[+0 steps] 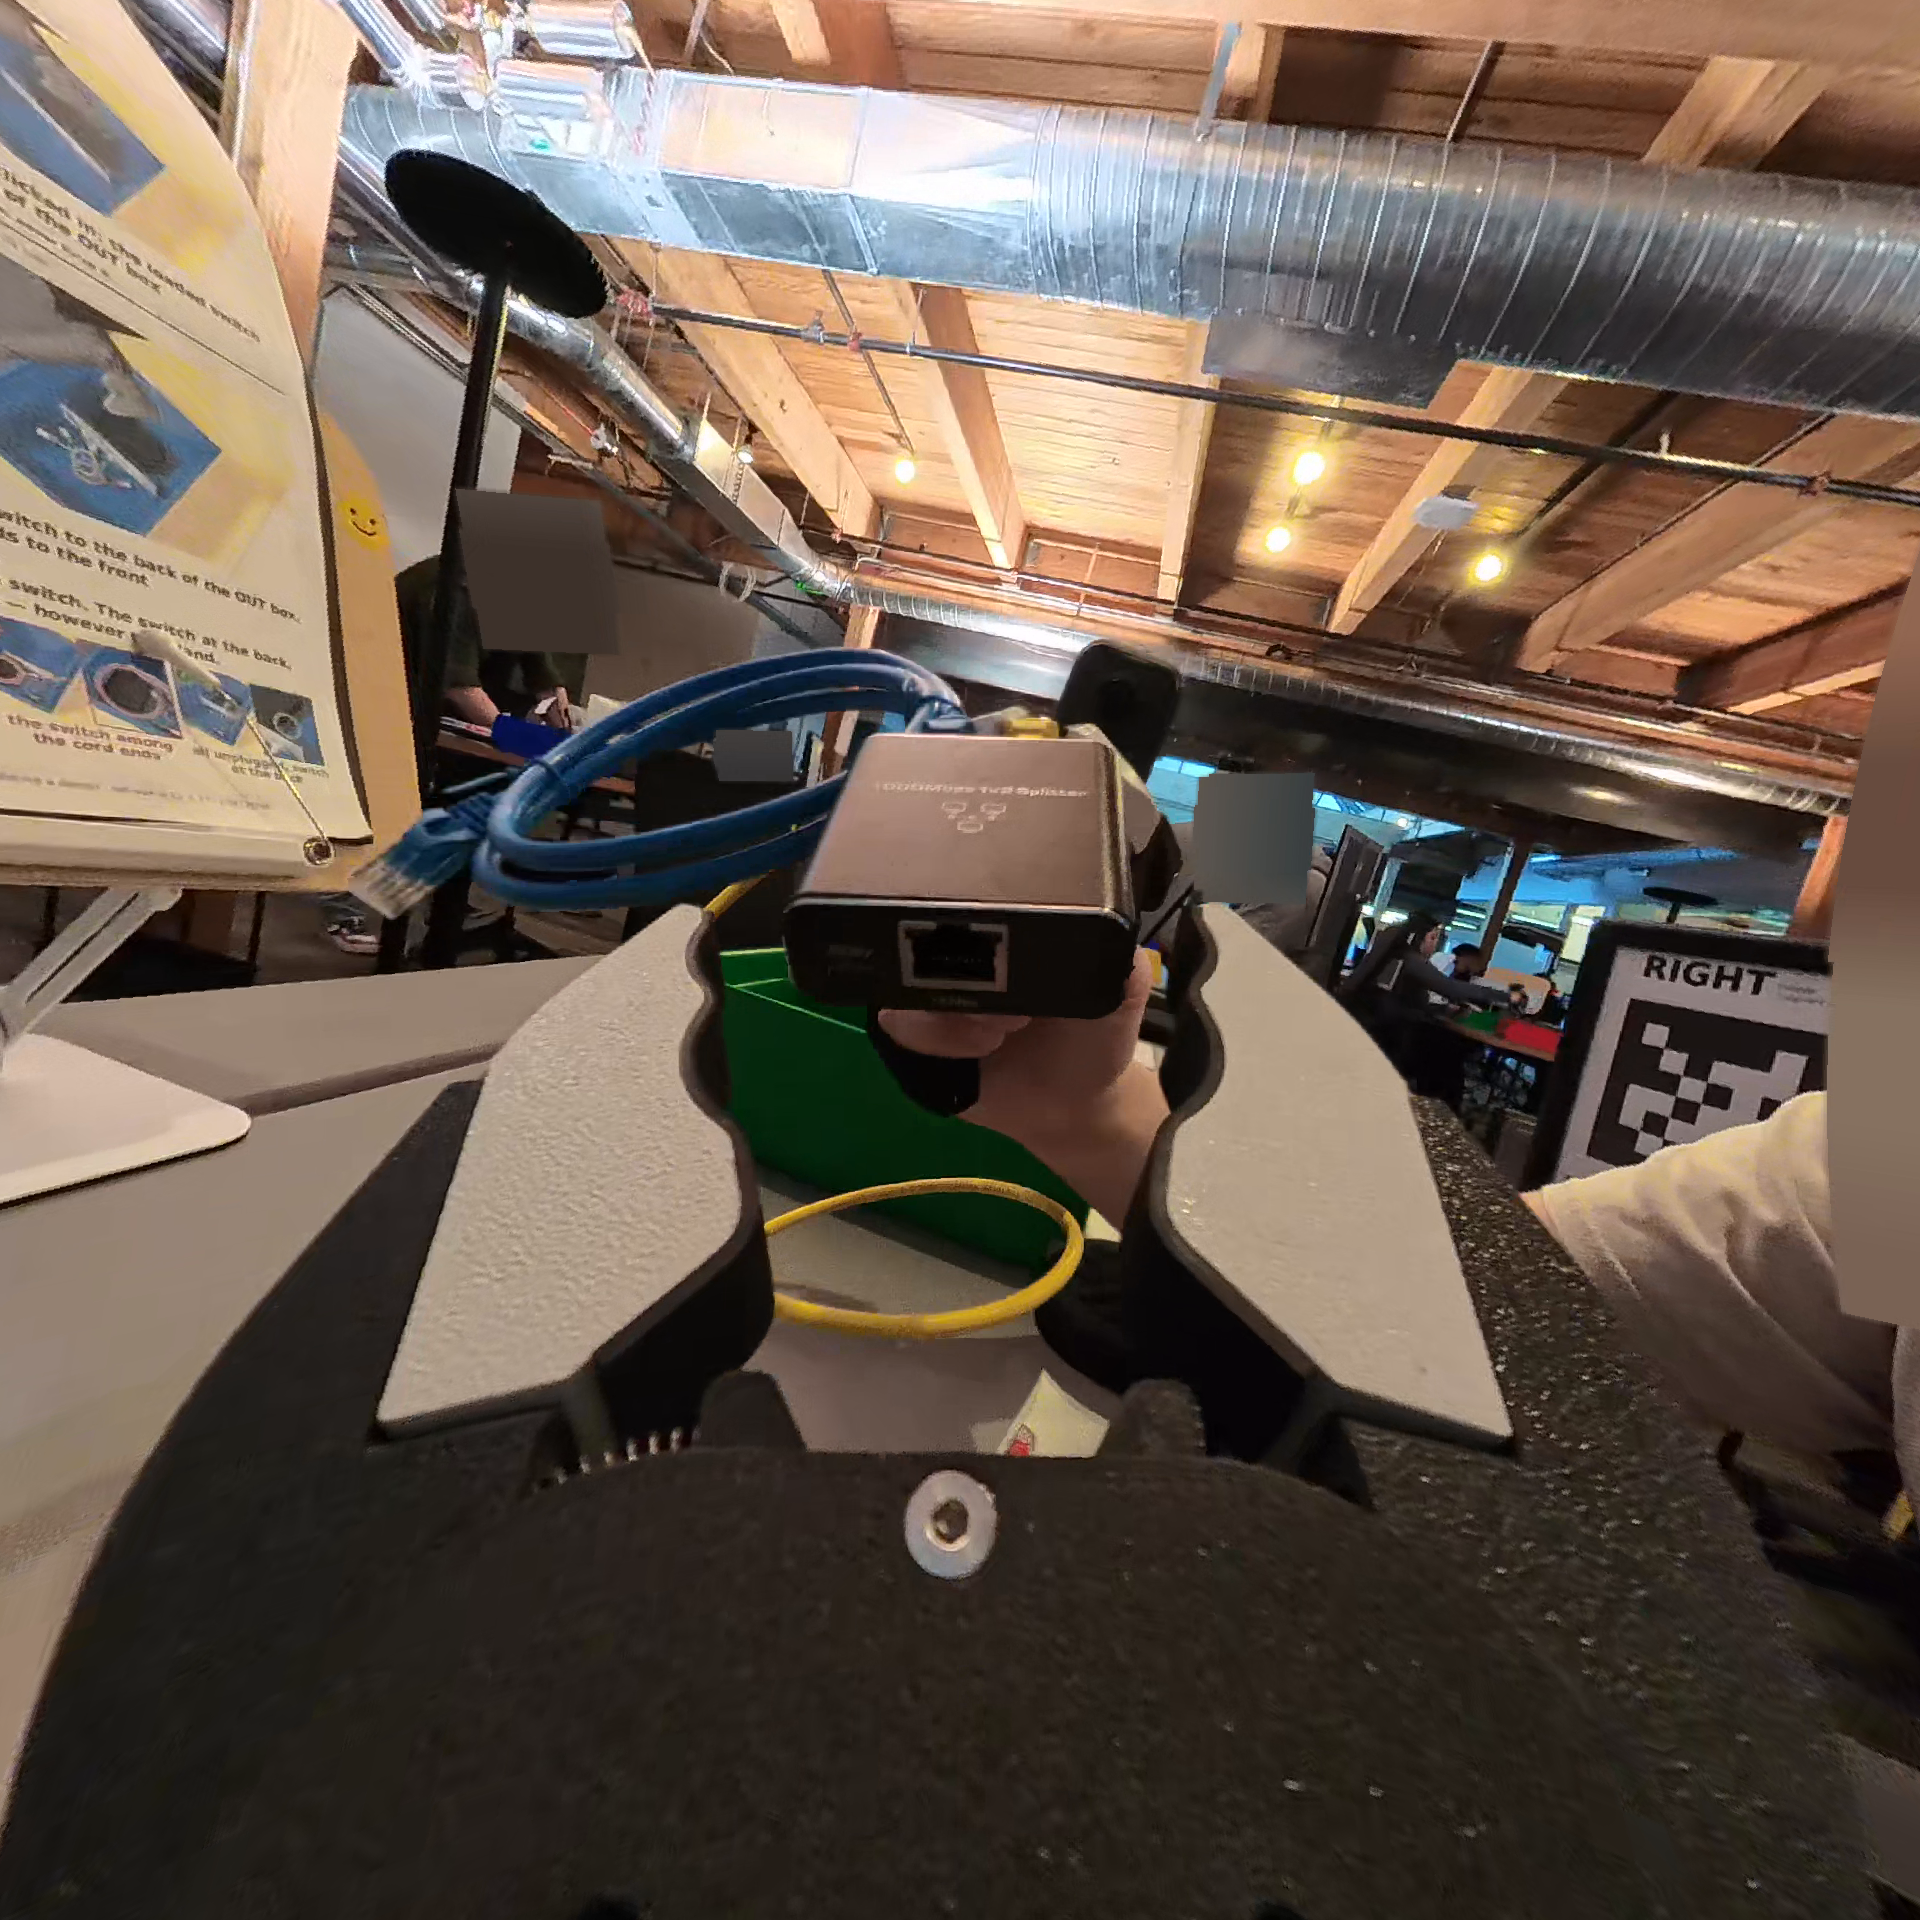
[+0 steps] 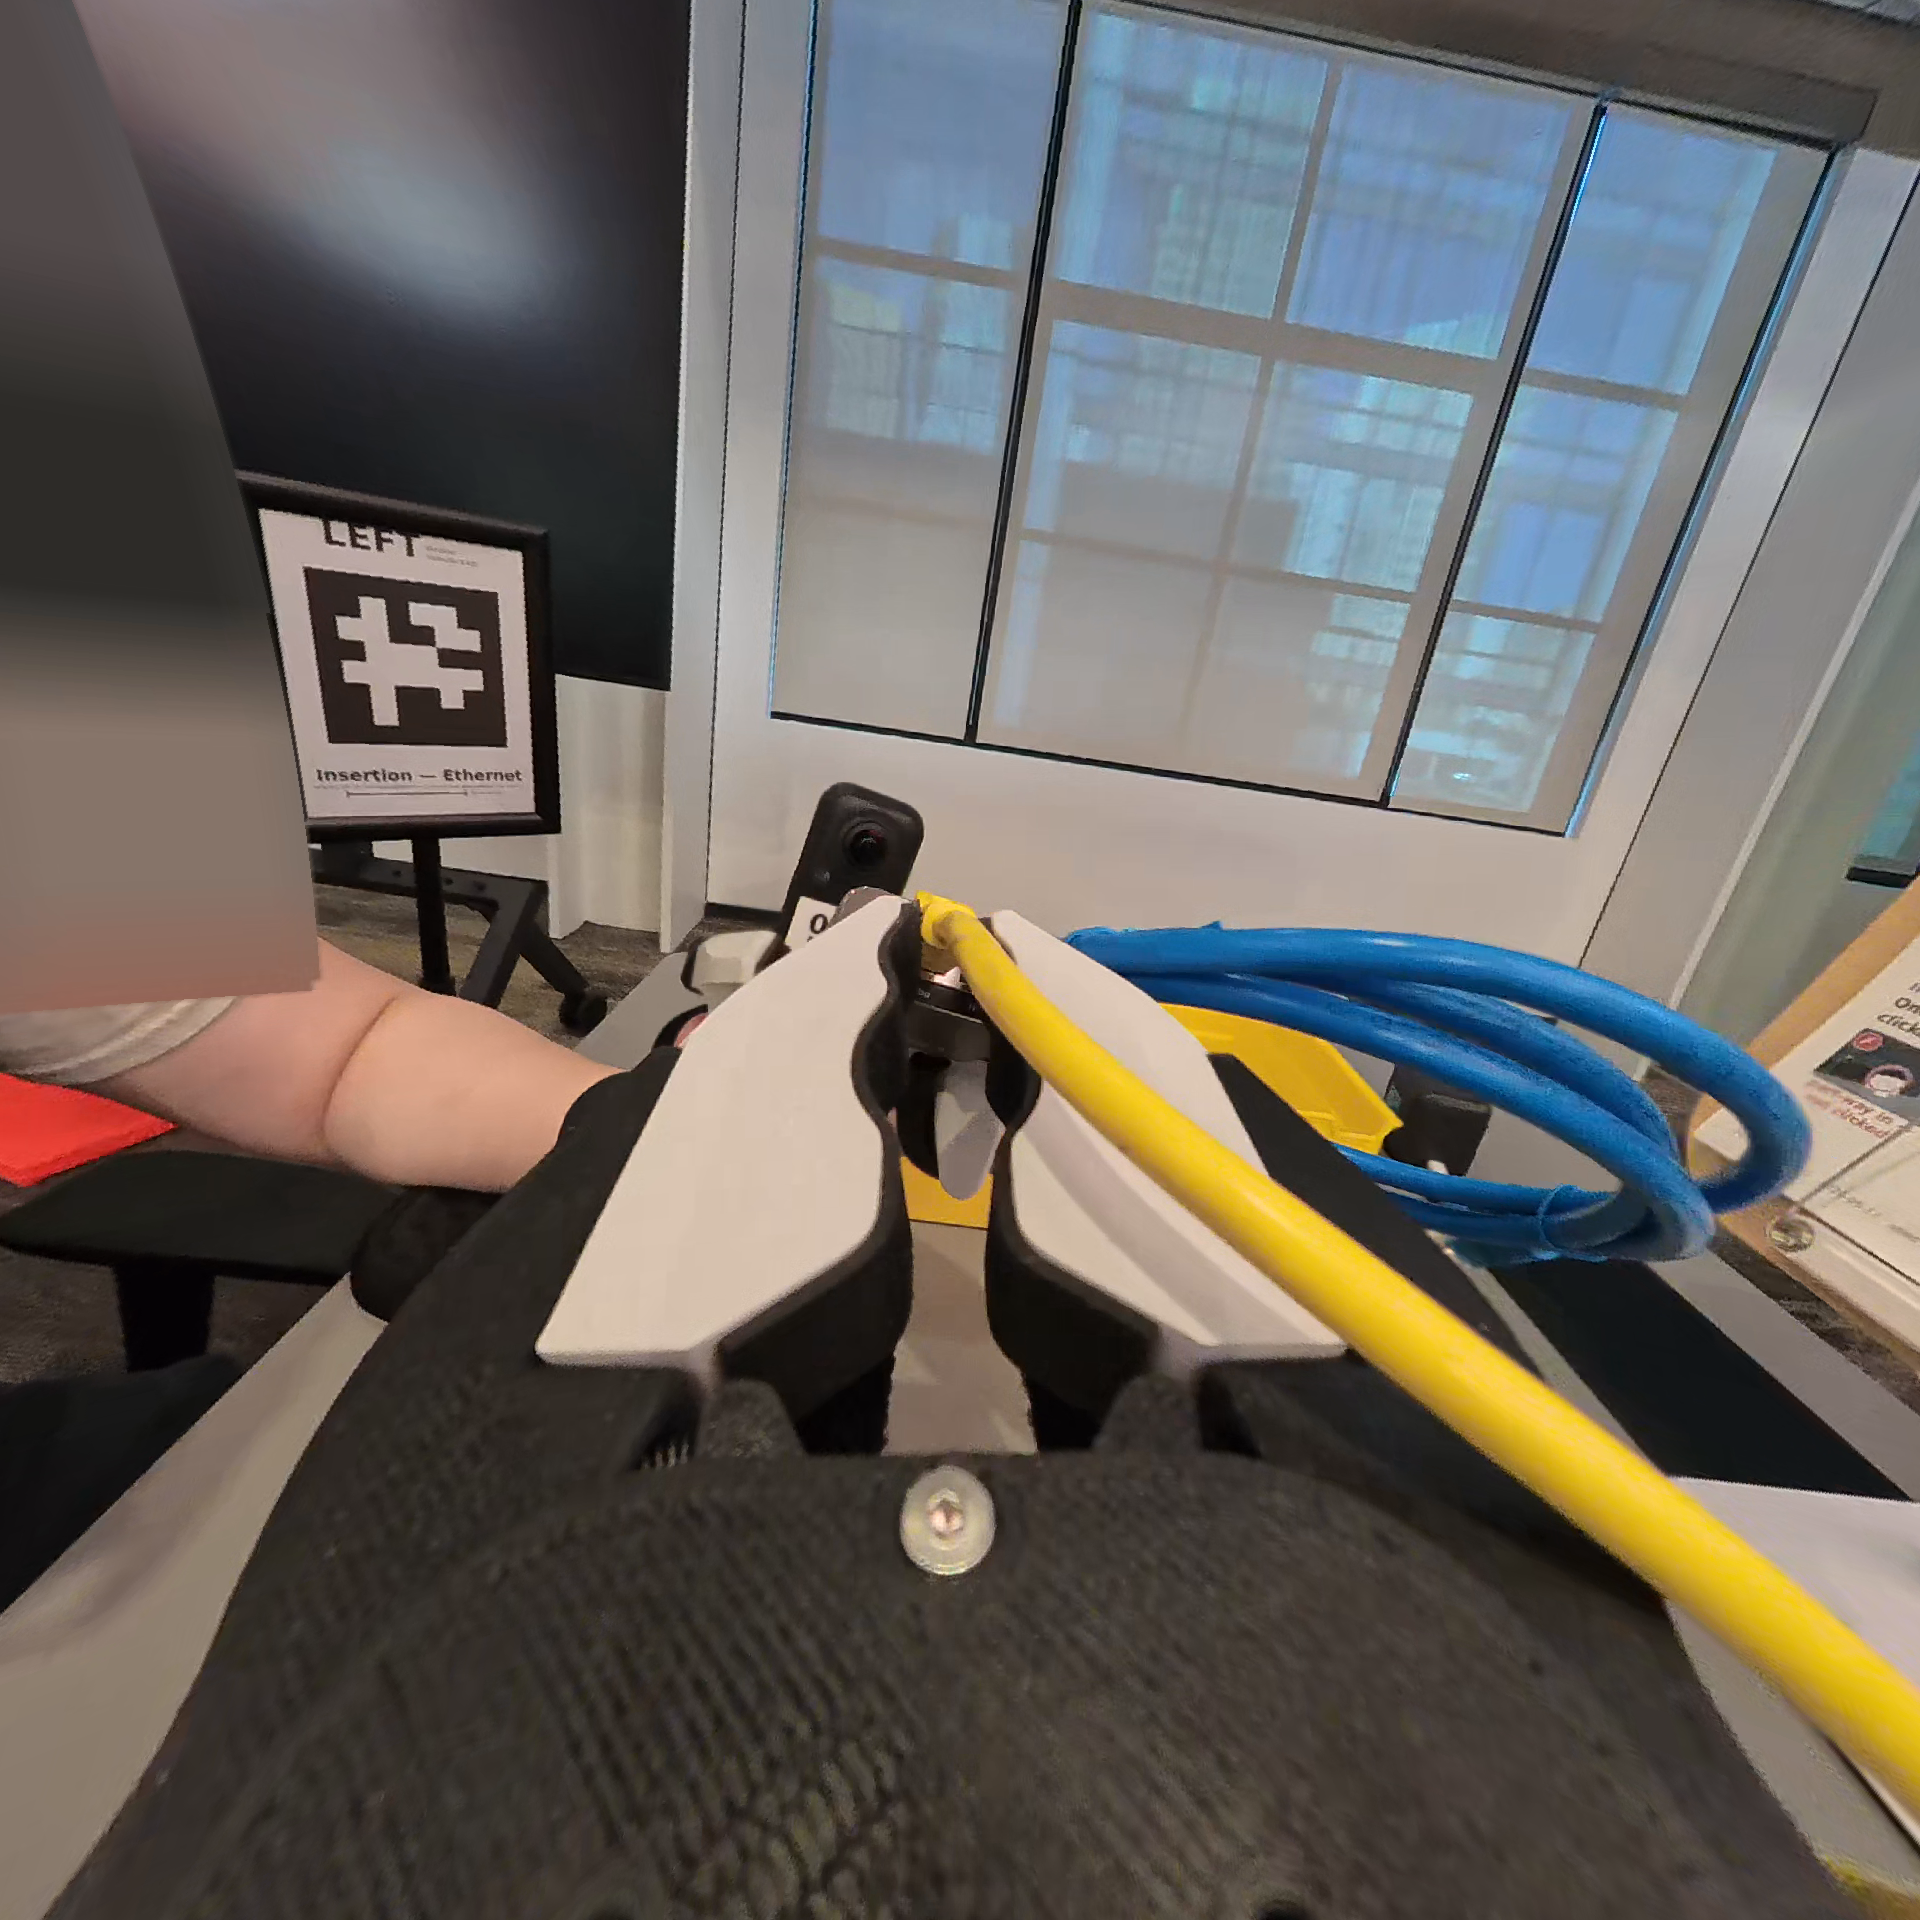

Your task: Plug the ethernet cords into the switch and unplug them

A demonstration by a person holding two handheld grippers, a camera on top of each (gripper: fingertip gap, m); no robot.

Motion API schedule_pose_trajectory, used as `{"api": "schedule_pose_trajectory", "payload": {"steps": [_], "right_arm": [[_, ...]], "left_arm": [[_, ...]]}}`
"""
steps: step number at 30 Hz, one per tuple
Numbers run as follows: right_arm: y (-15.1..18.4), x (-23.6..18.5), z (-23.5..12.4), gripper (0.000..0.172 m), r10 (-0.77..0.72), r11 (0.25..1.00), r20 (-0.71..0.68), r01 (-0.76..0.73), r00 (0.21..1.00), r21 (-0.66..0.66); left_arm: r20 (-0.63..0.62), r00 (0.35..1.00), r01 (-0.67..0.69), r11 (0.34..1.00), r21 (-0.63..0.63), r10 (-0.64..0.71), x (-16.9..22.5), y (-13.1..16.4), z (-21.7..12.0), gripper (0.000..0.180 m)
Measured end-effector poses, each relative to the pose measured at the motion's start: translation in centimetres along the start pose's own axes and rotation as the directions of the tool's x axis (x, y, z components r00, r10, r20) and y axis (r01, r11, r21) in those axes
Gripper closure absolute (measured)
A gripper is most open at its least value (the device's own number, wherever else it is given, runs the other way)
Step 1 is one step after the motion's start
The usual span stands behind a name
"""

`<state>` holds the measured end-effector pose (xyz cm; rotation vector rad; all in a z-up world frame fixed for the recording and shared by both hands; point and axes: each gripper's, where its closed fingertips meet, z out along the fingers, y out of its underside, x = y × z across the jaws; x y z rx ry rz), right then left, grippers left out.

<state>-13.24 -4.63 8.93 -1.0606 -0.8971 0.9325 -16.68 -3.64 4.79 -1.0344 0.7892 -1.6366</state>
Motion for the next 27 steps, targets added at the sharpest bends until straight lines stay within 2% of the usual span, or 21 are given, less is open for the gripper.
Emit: {"api": "schedule_pose_trajectory", "payload": {"steps": [5, 14, 27], "right_arm": [[0.8, -0.7, 0.7, 0.161, -0.027, 0.999, 0.020, 0.028, 0.999, -0.029], [1.3, -0.9, 0.6, 0.161, -0.044, 0.992, 0.042, 0.048, 0.998, -0.113], [2.7, -0.7, -0.1, 0.161, -0.019, 0.977, 0.045, 0.028, 0.999, -0.211]], "left_arm": [[-0.034, 0.999, 0.014, 1.000, -0.019, -0.014, 0.3, 0.1, -0.2, 0.118], [-0.036, 0.999, 0.013, 0.998, -0.068, -0.016, 0.4, -0.2, -0.5, 0.118], [-0.007, 0.998, 0.055, 0.983, -0.175, -0.057, -0.1, 0.8, -0.6, 0.118]]}}
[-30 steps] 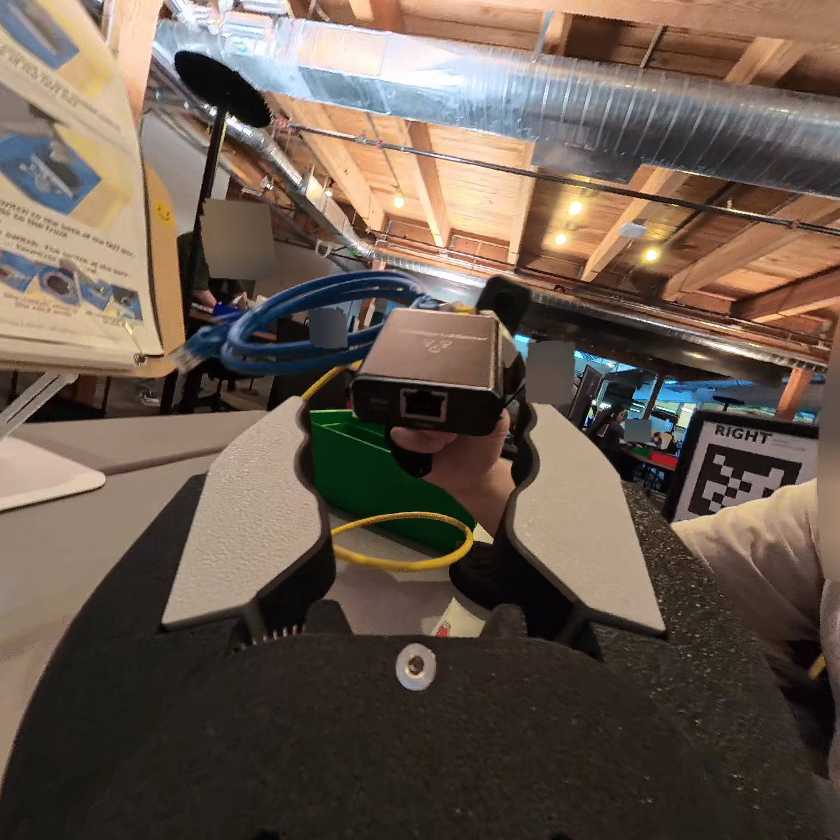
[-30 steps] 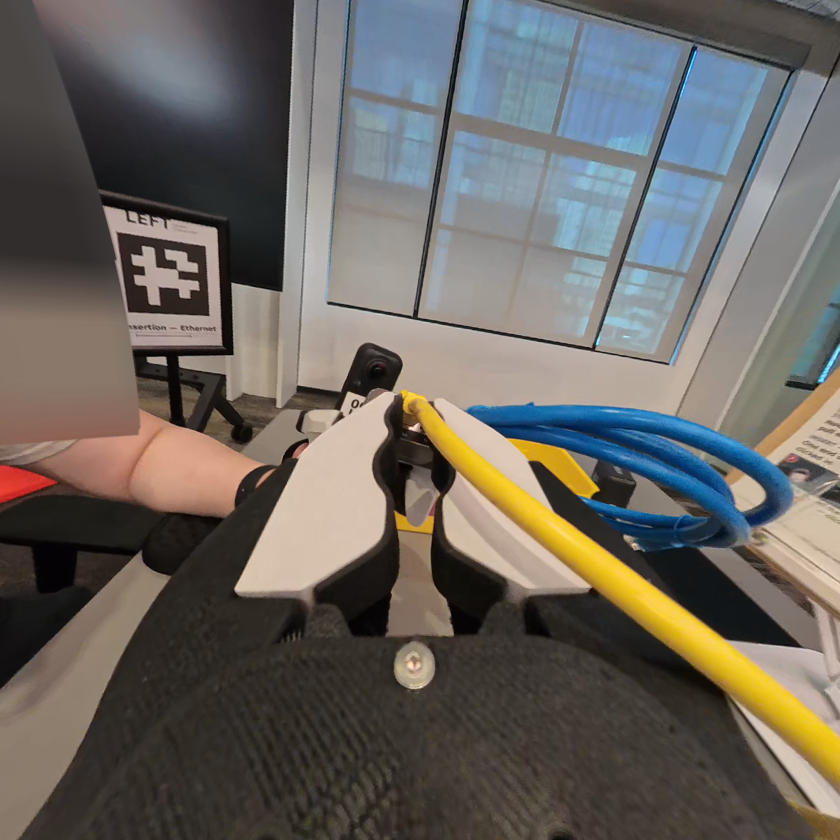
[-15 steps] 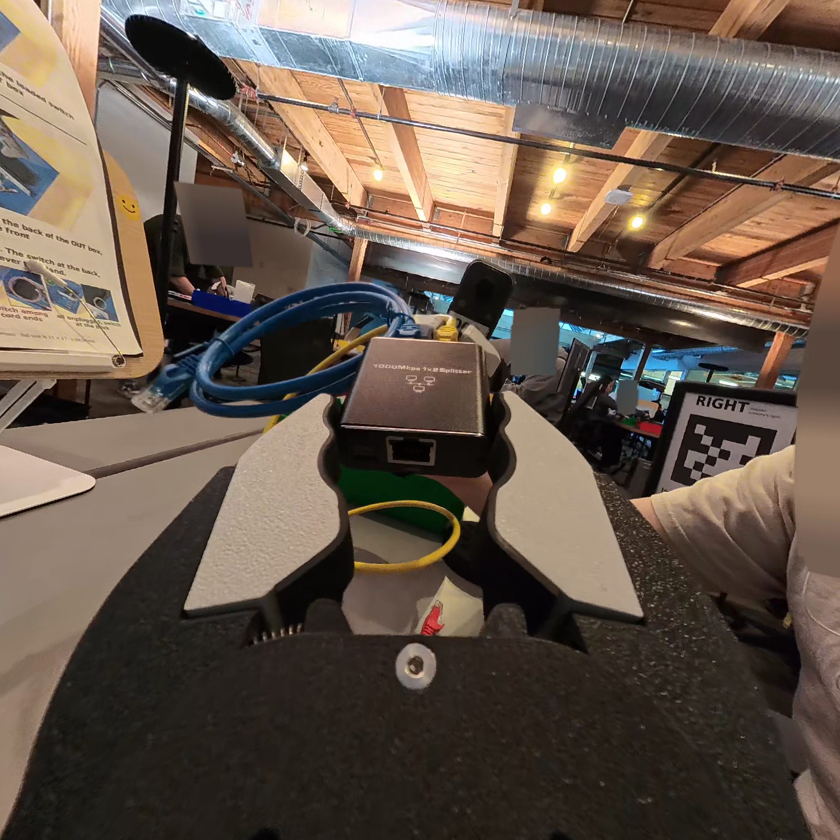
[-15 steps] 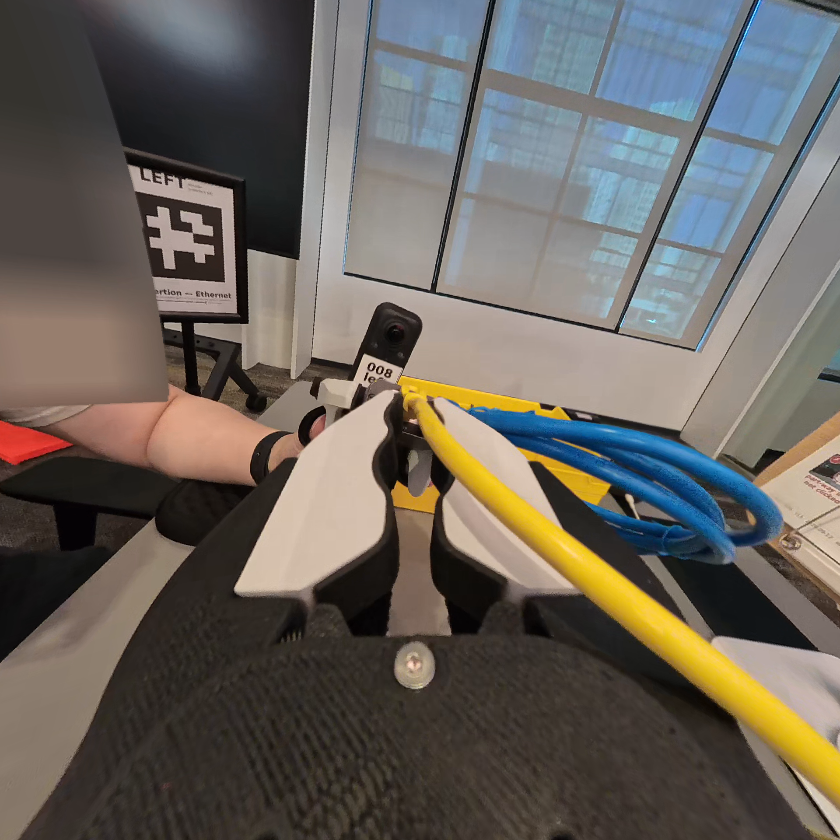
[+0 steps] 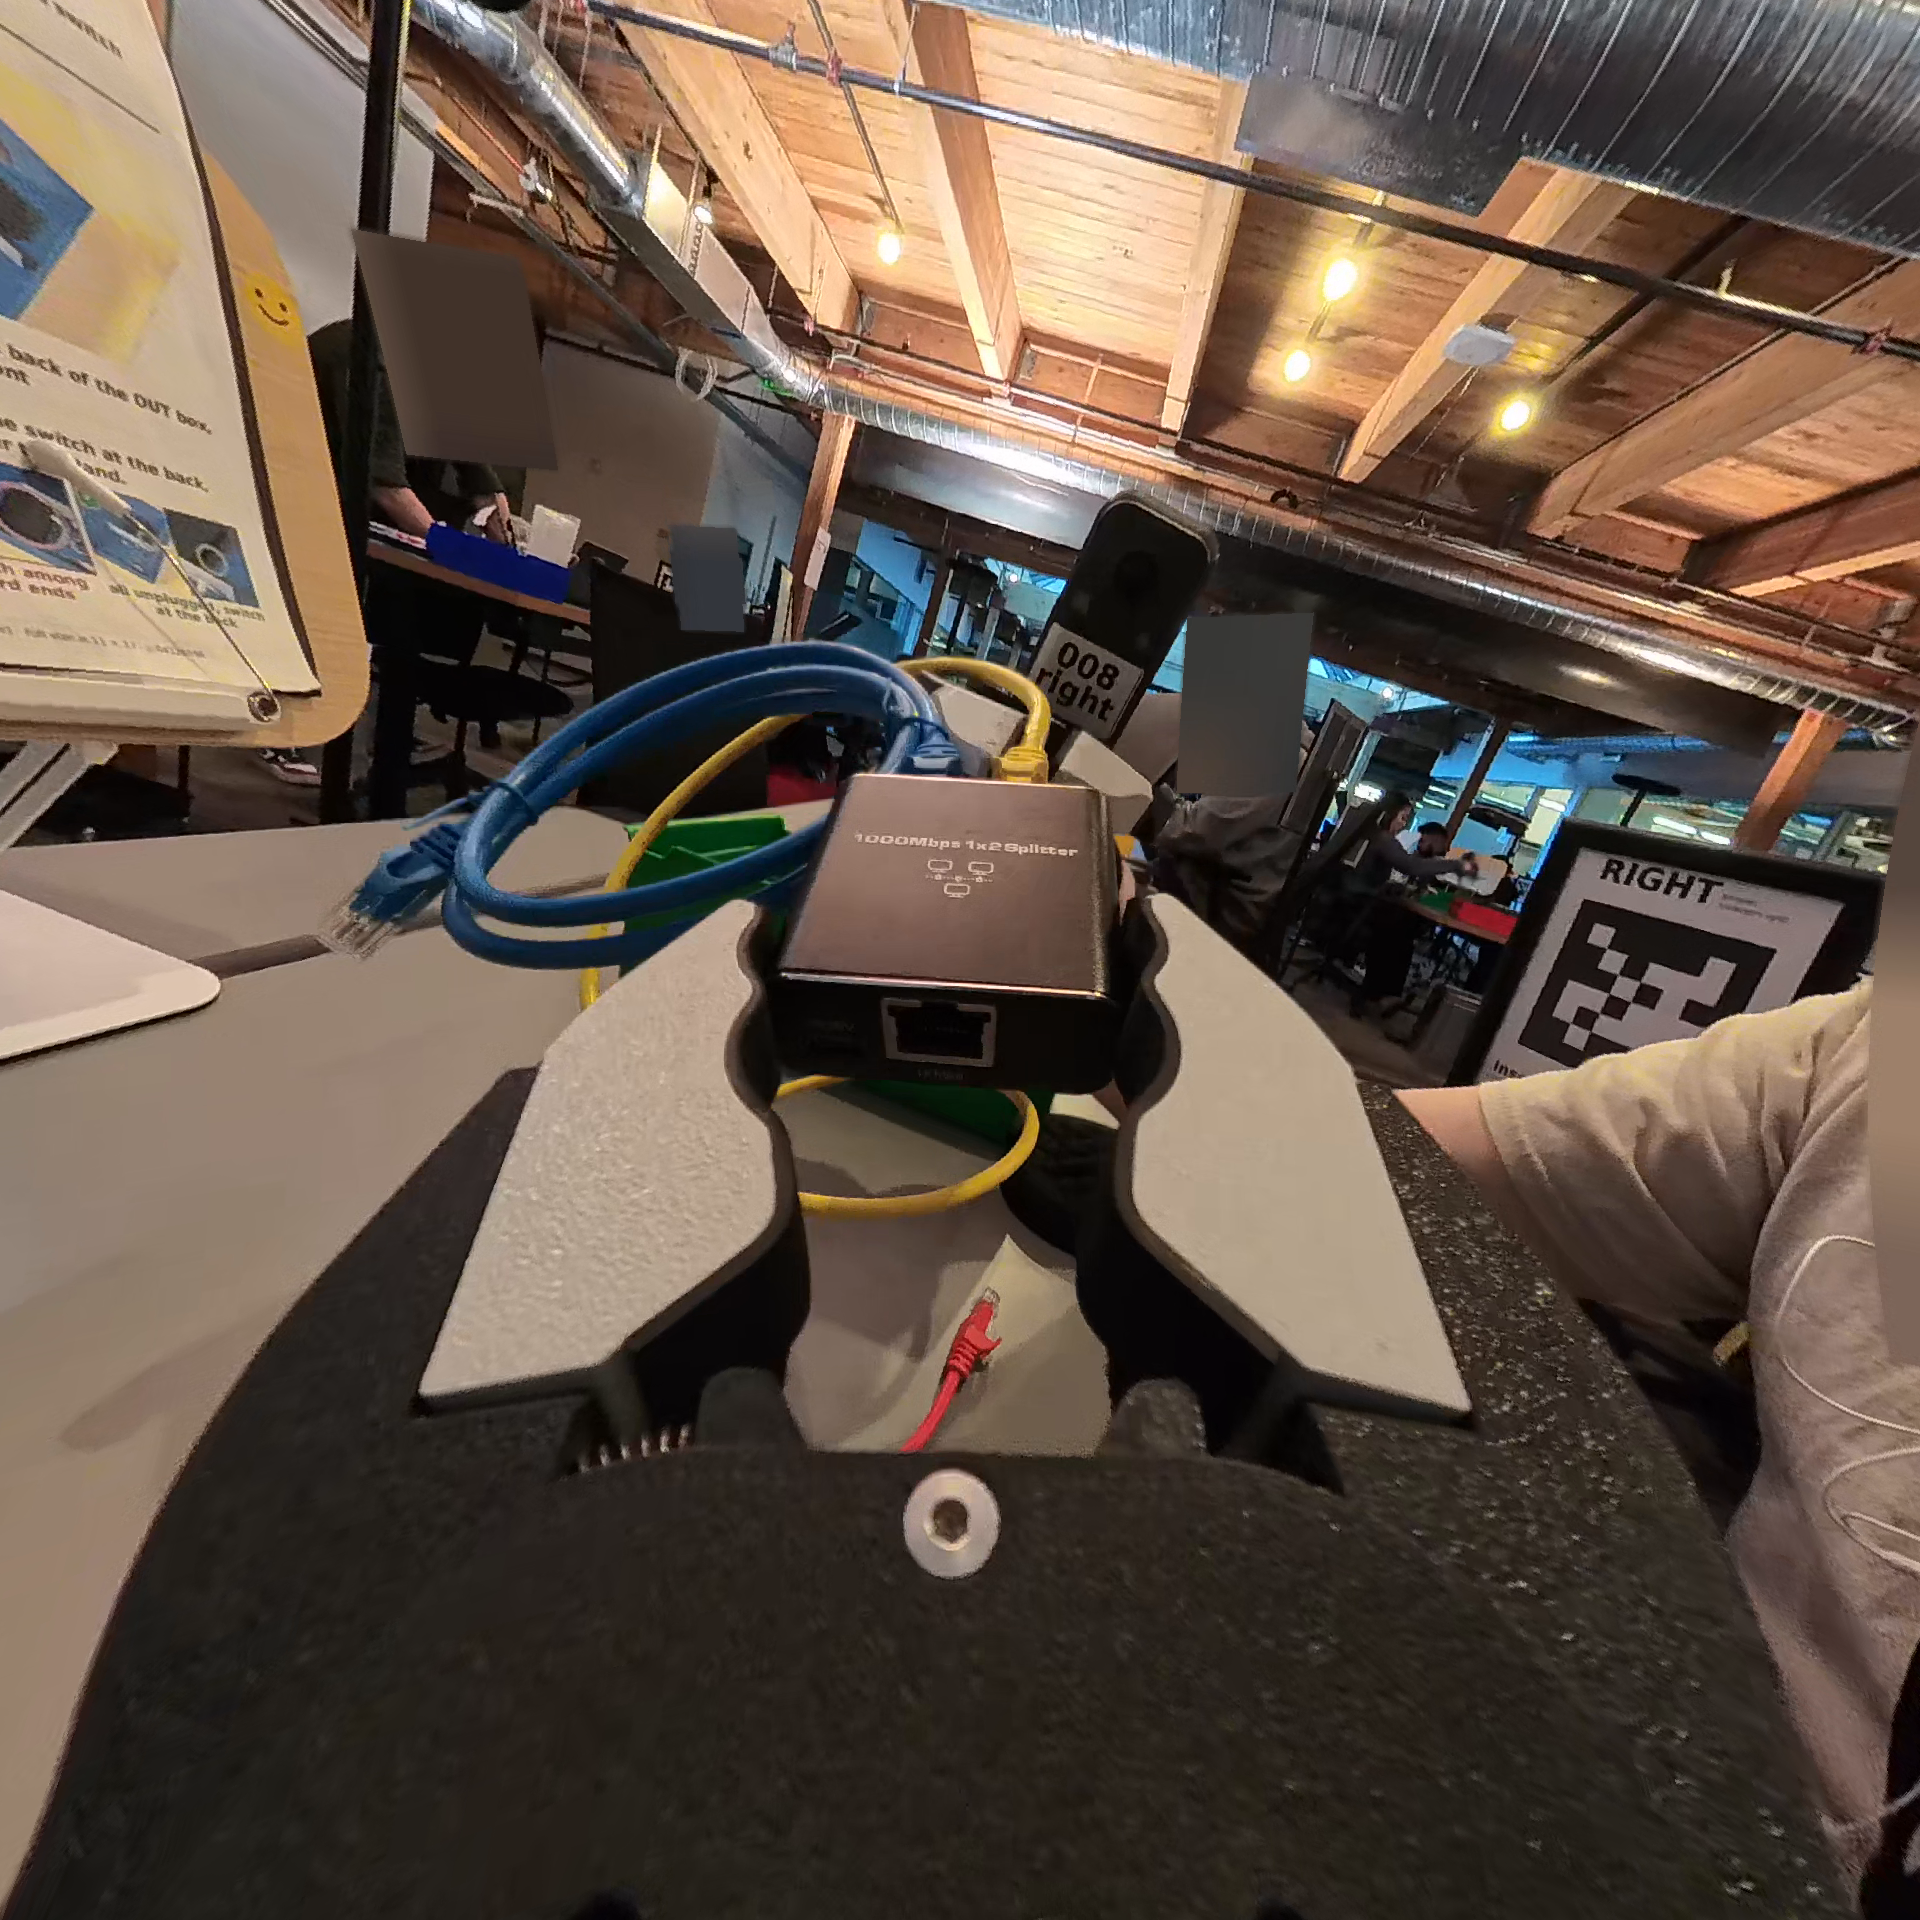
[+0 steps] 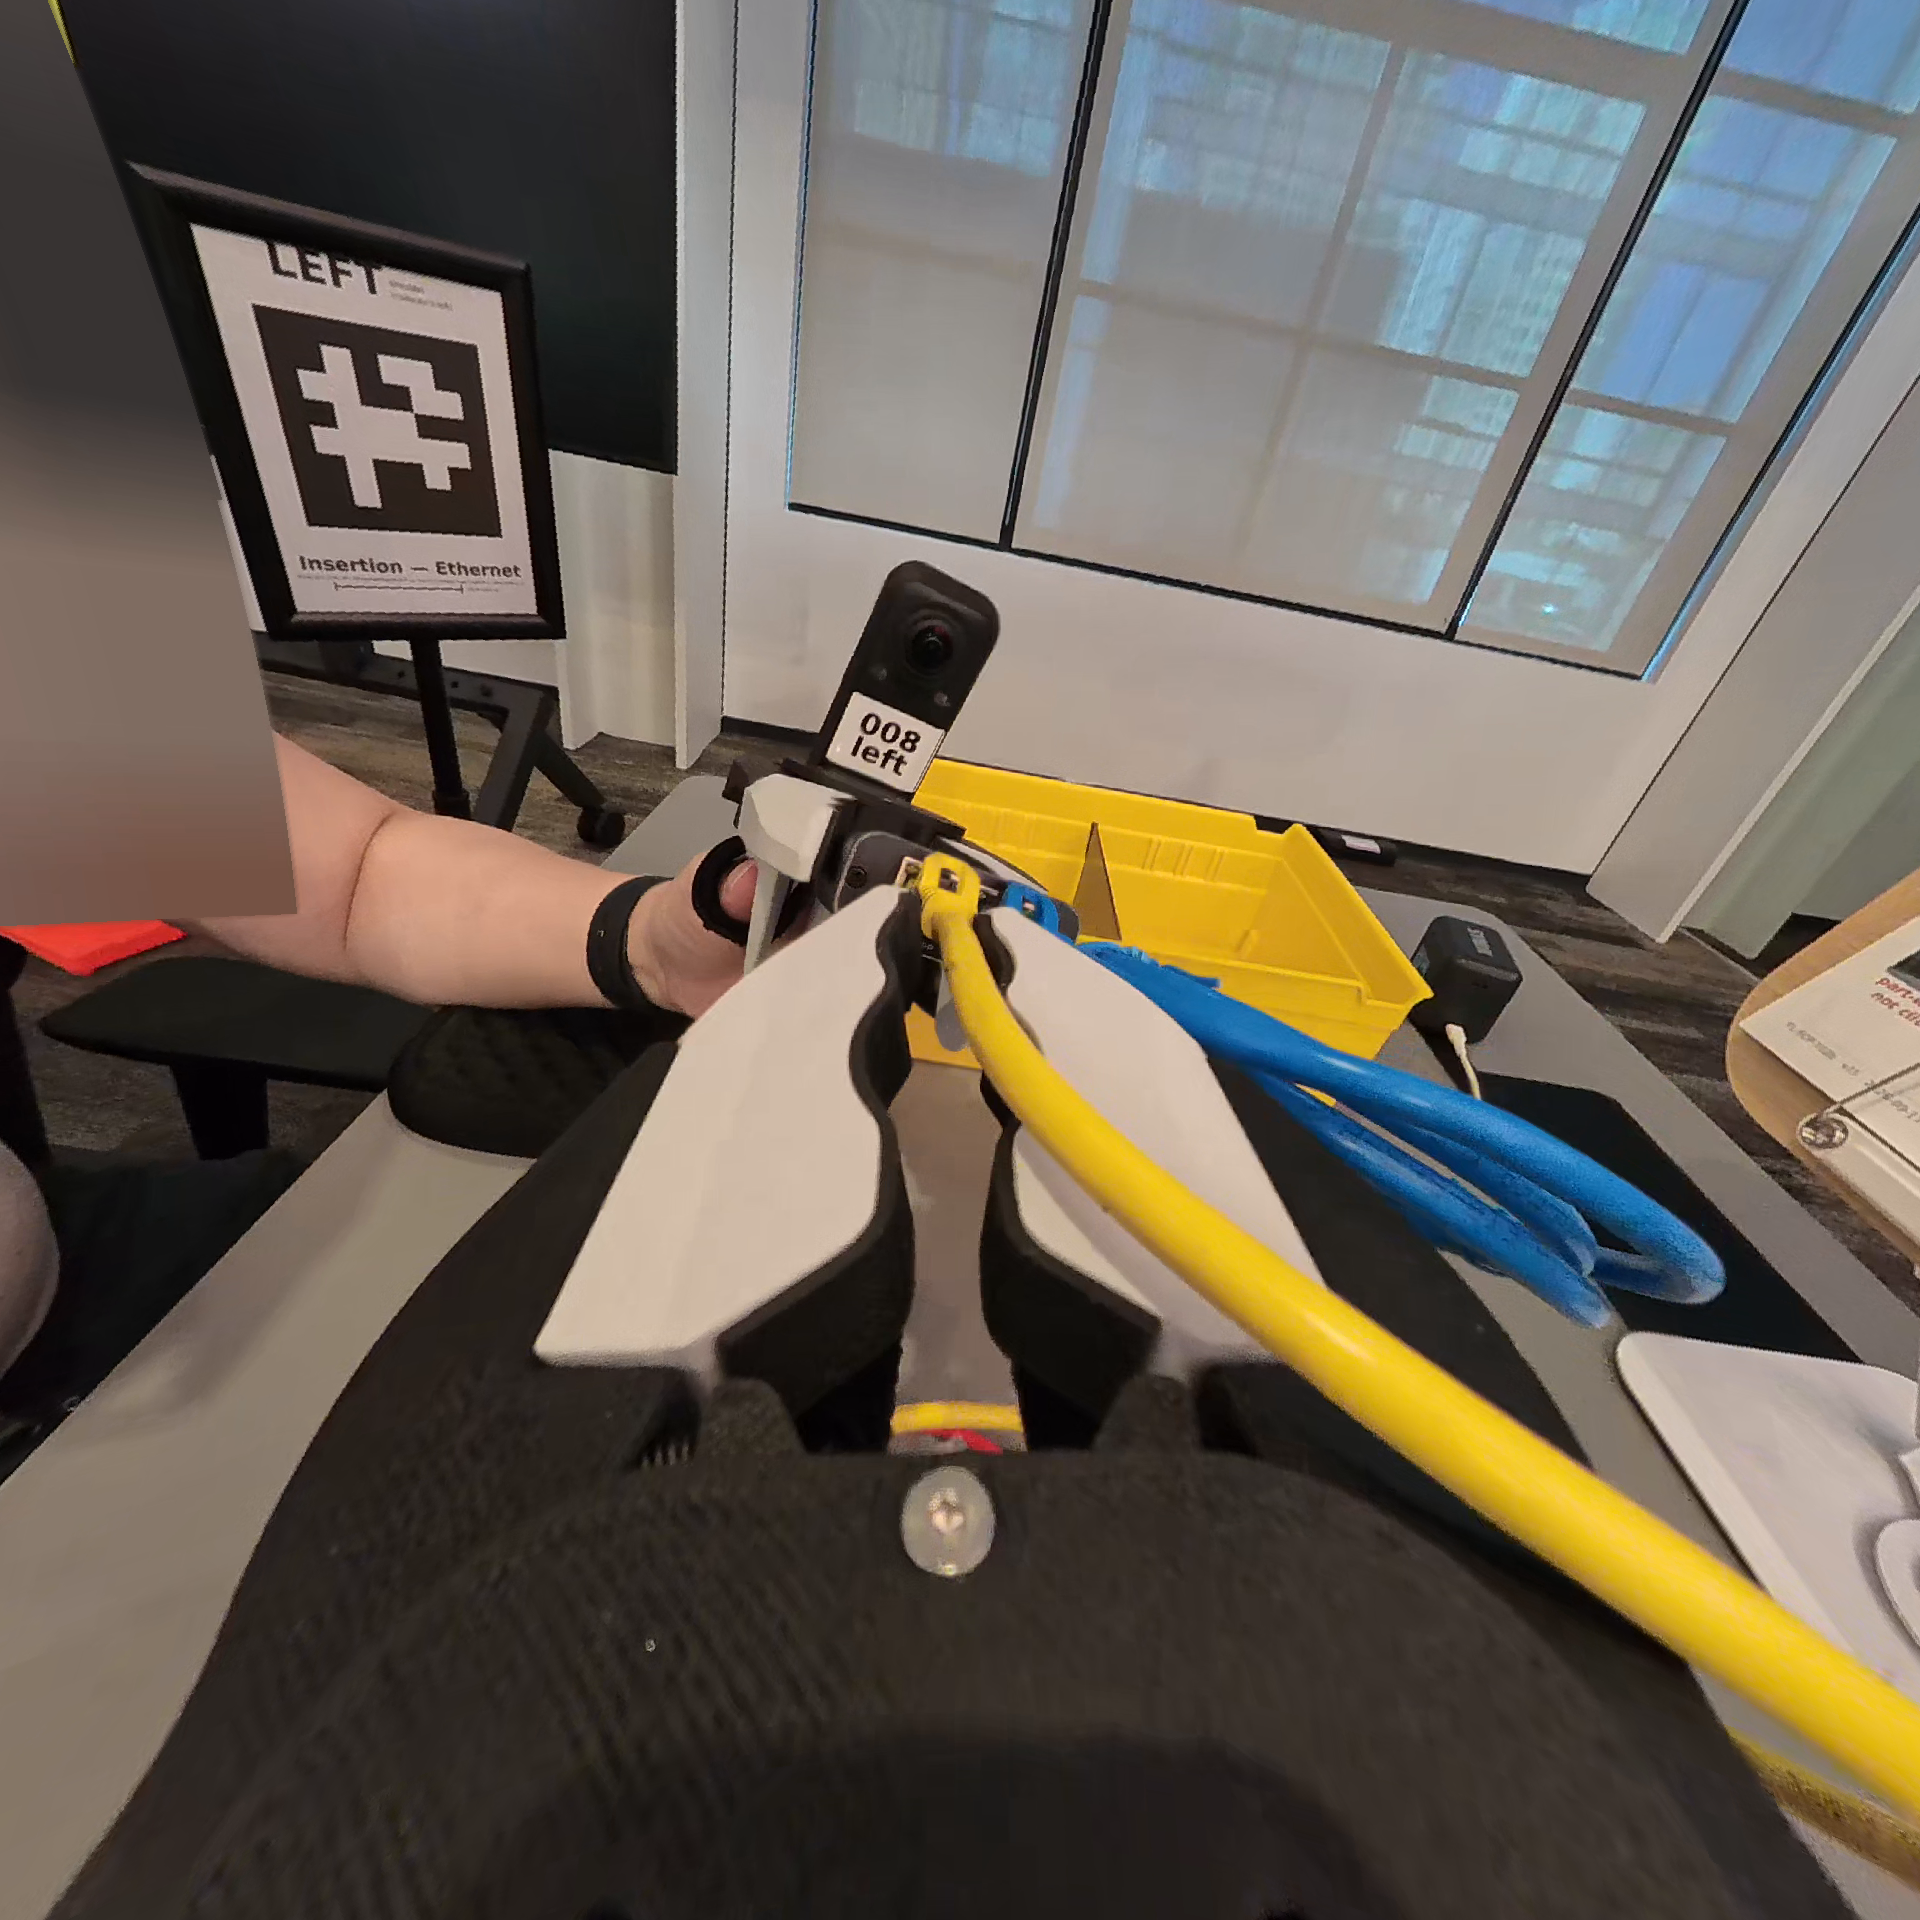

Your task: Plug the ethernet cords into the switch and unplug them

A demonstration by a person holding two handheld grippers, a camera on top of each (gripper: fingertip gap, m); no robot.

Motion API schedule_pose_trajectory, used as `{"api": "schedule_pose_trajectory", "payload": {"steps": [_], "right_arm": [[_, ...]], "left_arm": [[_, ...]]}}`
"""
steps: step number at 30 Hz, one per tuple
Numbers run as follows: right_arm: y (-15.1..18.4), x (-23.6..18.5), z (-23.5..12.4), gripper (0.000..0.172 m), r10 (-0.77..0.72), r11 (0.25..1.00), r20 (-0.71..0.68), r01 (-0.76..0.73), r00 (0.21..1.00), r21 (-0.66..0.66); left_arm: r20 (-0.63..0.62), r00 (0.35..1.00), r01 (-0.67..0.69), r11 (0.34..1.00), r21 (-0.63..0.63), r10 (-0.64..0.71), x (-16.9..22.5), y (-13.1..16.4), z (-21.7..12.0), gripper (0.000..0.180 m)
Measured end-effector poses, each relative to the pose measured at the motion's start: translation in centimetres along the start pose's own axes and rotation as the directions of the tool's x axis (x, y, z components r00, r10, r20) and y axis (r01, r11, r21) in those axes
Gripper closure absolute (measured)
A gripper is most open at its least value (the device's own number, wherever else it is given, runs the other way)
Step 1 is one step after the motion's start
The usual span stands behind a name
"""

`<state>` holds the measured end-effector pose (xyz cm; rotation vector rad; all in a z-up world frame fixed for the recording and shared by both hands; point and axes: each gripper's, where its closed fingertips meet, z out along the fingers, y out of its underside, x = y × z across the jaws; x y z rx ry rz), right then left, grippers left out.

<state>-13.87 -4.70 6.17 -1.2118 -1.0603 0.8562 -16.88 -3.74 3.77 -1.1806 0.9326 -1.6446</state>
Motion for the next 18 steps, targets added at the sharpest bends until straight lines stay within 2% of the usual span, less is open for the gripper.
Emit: {"api": "schedule_pose_trajectory", "payload": {"steps": [18], "right_arm": [[2.7, 0.2, -0.3, 0.161, 0.017, 0.987, 0.018, -0.014, 1.000, -0.158]], "left_arm": [[0.035, 0.997, 0.069, 0.983, -0.167, -0.064, -1.2, 2.1, -0.2, 0.118]]}}
